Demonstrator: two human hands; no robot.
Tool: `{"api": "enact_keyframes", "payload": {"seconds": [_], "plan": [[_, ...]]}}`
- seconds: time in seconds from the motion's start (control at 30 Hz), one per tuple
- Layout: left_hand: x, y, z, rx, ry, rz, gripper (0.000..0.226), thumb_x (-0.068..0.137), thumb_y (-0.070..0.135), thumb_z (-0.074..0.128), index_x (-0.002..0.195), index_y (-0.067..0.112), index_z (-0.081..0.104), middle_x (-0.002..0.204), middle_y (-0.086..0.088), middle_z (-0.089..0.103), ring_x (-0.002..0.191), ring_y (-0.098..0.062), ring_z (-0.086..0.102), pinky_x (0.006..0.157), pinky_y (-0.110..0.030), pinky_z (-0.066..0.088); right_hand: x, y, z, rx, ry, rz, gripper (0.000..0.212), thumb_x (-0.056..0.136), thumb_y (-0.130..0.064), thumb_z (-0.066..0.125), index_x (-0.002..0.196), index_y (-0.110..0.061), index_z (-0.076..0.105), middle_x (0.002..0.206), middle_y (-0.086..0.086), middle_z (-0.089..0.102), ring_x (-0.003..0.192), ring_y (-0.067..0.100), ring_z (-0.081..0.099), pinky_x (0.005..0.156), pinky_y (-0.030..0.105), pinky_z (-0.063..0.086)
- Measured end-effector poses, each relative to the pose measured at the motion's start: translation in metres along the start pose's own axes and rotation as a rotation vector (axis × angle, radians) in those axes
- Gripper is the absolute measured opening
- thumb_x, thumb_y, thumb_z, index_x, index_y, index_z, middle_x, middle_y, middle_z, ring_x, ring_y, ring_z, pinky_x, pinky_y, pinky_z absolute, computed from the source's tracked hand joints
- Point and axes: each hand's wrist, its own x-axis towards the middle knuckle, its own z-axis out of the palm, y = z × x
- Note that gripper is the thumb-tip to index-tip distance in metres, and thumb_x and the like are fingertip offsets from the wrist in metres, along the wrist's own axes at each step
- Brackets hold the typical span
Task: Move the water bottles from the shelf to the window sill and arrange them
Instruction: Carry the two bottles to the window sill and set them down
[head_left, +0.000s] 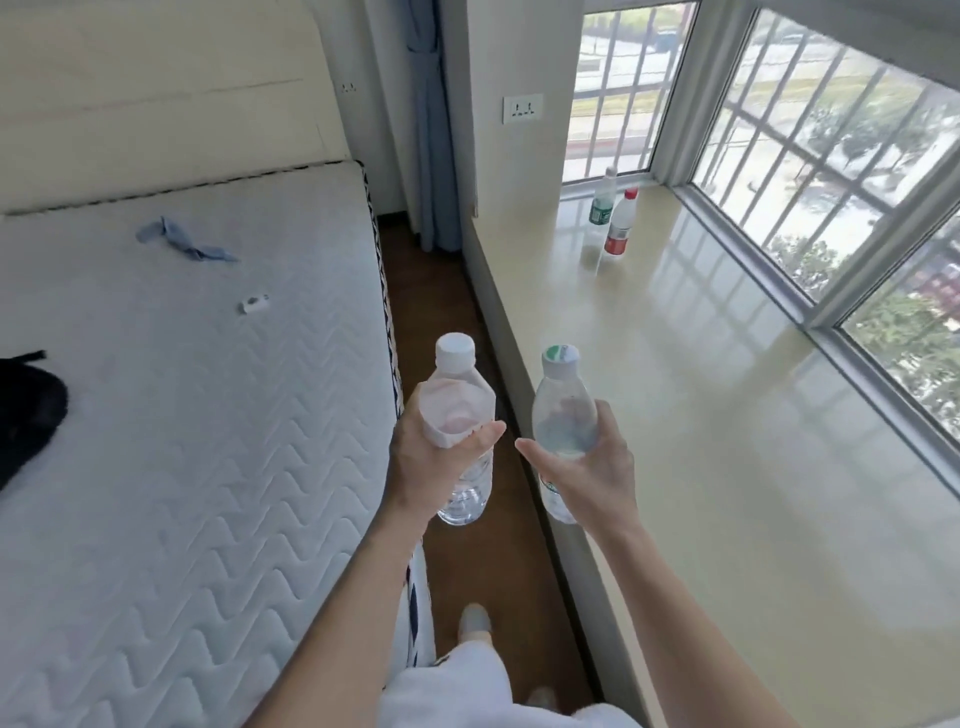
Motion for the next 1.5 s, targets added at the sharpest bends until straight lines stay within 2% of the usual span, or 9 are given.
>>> {"api": "enact_keyframes", "payload": {"seconds": [0.1, 0.27, 0.4, 0.57, 0.73, 0.97, 1.2, 1.33, 1.5], "plan": [[0.026, -0.005, 0.0, -0.033, 0.02, -0.013, 0.067, 0.067, 0.046, 0.083, 0.124, 0.034, 0.051, 0.11, 0.021, 0.059, 0.105, 0.004, 0.057, 0.081, -0.007, 0.042, 0.027, 0.001, 0.014, -0.018, -0.039, -0.003, 0.053, 0.066, -0.04, 0.09, 0.1, -0.025, 0.052, 0.091, -0.01, 0.063, 0.083, 0.006, 0.061, 0.062, 0.007, 0.043], [0.094, -0.017, 0.001, -0.092, 0.052, -0.039, 0.064, 0.063, 0.047, 0.08, 0.12, 0.031, 0.056, 0.11, 0.012, 0.065, 0.106, -0.006, 0.061, 0.089, -0.023, 0.049, 0.093, -0.003, 0.046, -0.029, -0.065, -0.033, 0.053, 0.067, -0.042, 0.088, 0.101, -0.025, 0.052, 0.09, -0.013, 0.062, 0.083, 0.006, 0.061, 0.062, 0.01, 0.045], [0.169, -0.025, -0.008, -0.089, 0.078, -0.057, 0.072, 0.059, 0.053, 0.08, 0.123, 0.03, 0.056, 0.114, 0.009, 0.065, 0.111, -0.012, 0.061, 0.094, -0.032, 0.051, 0.158, -0.011, 0.085, -0.053, -0.079, -0.052, 0.053, 0.068, -0.044, 0.088, 0.103, -0.028, 0.051, 0.092, -0.018, 0.058, 0.086, 0.0, 0.059, 0.062, 0.005, 0.043], [0.278, -0.023, -0.032, -0.121, 0.075, -0.052, 0.061, 0.068, 0.035, 0.088, 0.12, 0.031, 0.056, 0.108, 0.016, 0.064, 0.106, -0.004, 0.06, 0.086, -0.019, 0.046, 0.257, -0.038, 0.145, -0.05, -0.085, -0.02, 0.053, 0.068, -0.043, 0.088, 0.103, -0.025, 0.052, 0.09, -0.016, 0.058, 0.085, 0.004, 0.059, 0.065, 0.016, 0.044], [0.377, -0.025, -0.051, -0.106, 0.062, -0.033, 0.057, 0.071, 0.034, 0.087, 0.116, 0.039, 0.052, 0.107, 0.02, 0.061, 0.103, 0.004, 0.058, 0.082, -0.011, 0.043, 0.344, -0.07, 0.199, -0.03, -0.065, -0.016, 0.053, 0.067, -0.044, 0.088, 0.1, -0.025, 0.051, 0.089, -0.013, 0.059, 0.086, 0.016, 0.059, 0.071, 0.03, 0.048], [0.47, -0.04, -0.05, -0.116, 0.041, -0.063, 0.059, 0.065, 0.041, 0.085, 0.117, 0.035, 0.056, 0.106, 0.017, 0.065, 0.102, 0.002, 0.06, 0.087, -0.022, 0.048, 0.418, -0.065, 0.232, -0.025, -0.05, 0.034, 0.055, 0.065, -0.046, 0.088, 0.104, -0.025, 0.055, 0.096, -0.007, 0.064, 0.091, 0.017, 0.063, 0.076, 0.033, 0.054], [0.564, -0.045, -0.032, -0.127, 0.024, -0.058, 0.06, 0.065, 0.038, 0.083, 0.119, 0.03, 0.057, 0.106, 0.015, 0.067, 0.099, 0.003, 0.062, 0.083, -0.018, 0.047, 0.506, -0.058, 0.256, 0.009, -0.036, 0.039, 0.056, 0.067, -0.041, 0.09, 0.11, -0.026, 0.057, 0.1, -0.008, 0.066, 0.093, 0.015, 0.065, 0.078, 0.033, 0.054], [0.633, -0.042, -0.013, -0.109, -0.01, -0.033, 0.059, 0.07, 0.029, 0.088, 0.118, 0.033, 0.054, 0.109, 0.015, 0.064, 0.1, 0.009, 0.059, 0.08, -0.008, 0.046, 0.573, -0.054, 0.268, 0.029, -0.026, 0.044, 0.059, 0.064, -0.049, 0.087, 0.111, -0.029, 0.057, 0.101, -0.008, 0.066, 0.094, 0.017, 0.066, 0.08, 0.041, 0.058], [0.725, -0.022, 0.018, -0.099, -0.08, -0.011, 0.056, 0.071, 0.023, 0.088, 0.111, 0.043, 0.053, 0.107, 0.019, 0.064, 0.099, 0.013, 0.059, 0.076, -0.007, 0.044, 0.667, -0.057, 0.272, 0.057, 0.017, 0.066, 0.066, 0.06, -0.057, 0.084, 0.114, -0.031, 0.055, 0.105, -0.007, 0.066, 0.098, 0.018, 0.066, 0.083, 0.045, 0.059]]}}
